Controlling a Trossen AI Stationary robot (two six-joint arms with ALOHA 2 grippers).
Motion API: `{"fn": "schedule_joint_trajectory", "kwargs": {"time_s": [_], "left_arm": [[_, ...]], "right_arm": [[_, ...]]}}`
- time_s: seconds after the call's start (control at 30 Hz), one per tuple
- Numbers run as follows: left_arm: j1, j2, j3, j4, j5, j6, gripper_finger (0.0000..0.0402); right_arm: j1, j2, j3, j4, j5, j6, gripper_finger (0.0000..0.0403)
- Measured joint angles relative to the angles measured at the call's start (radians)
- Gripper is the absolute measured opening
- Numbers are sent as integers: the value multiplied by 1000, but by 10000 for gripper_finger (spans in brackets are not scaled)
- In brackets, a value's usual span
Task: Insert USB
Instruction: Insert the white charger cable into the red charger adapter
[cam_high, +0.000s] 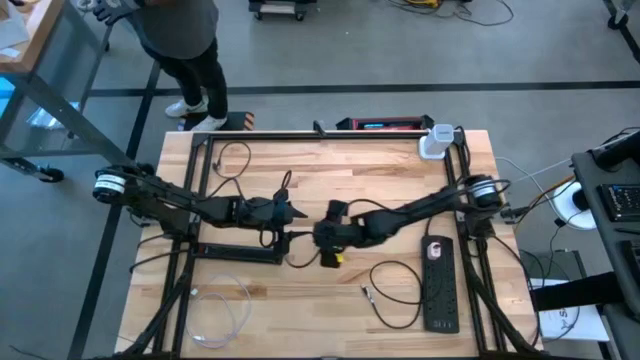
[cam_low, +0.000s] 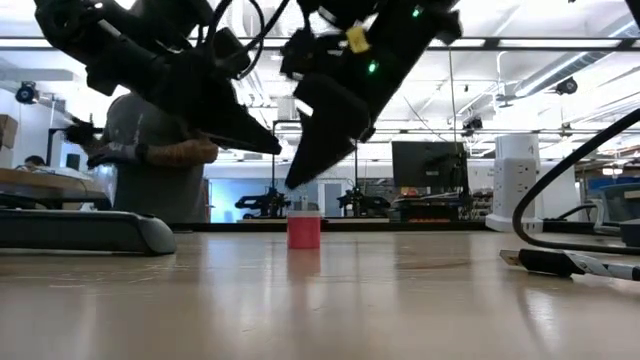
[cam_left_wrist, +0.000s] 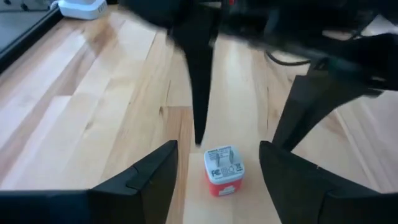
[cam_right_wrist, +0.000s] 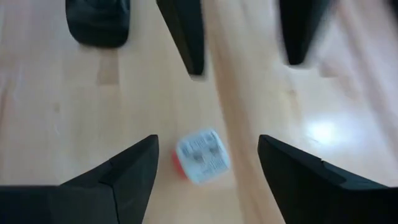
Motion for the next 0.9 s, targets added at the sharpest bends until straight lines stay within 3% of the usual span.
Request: {"fn": "schedule_joint_trajectory", "kwargs": {"time_s": [0.23, 0.43, 0.57, 0.9], "left_arm": [[-1, 2, 20, -27, 0, -42, 257], [-3, 109, 87, -41, -6, -80, 270], [-3, 230, 168, -149, -7, -93, 276], [-5, 411, 407, -383, -10, -127, 284]], "right_arm": [[70, -135, -136, 71, 121, 16, 241], [94, -176, -340, 402, 147, 38, 235], [96, -176, -450, 582, 173, 49, 245], [118, -176, -505, 594, 170, 94, 269]]}}
